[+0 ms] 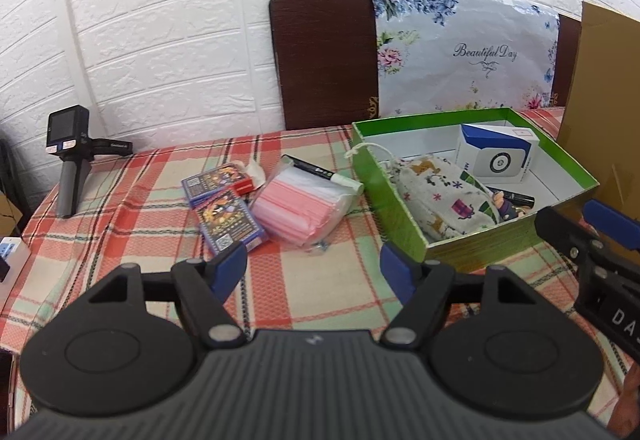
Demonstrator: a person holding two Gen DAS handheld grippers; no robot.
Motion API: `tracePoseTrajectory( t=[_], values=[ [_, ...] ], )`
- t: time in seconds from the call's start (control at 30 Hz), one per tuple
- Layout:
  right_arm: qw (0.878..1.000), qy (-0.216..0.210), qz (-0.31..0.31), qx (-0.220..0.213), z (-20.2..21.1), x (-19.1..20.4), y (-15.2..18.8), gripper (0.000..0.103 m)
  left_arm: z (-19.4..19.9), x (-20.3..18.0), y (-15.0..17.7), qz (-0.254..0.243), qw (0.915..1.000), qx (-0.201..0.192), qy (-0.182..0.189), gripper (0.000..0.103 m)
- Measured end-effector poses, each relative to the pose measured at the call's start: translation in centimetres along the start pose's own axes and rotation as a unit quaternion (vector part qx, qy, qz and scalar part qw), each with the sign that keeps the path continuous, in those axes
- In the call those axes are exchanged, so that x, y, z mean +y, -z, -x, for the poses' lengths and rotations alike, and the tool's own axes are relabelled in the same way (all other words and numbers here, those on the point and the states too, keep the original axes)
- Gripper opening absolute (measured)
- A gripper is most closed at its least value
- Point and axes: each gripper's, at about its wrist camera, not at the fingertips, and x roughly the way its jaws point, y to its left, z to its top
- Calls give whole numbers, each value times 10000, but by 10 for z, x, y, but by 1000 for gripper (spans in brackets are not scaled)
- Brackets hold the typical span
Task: Organize objects
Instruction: 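Move the left gripper over the table toward the card packs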
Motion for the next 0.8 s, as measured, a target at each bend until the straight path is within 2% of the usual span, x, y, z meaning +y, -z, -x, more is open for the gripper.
tracePoseTrajectory(
  t=[0.33,0.5,0.67,0.8],
  values=[
    [9985,-161,515,126,-3,39,5,64,-10,37,16,336,9992,142,-139,75],
    [9949,-384,872,329,-12,66,15,64,-27,69,30,660,9966,376,-305,75],
    [9867,-708,1320,630,-29,100,31,64,-44,111,48,1049,9905,633,-622,75],
    [9733,-998,1904,807,-50,130,40,64,-55,144,62,1355,9838,784,-871,75]
  ],
)
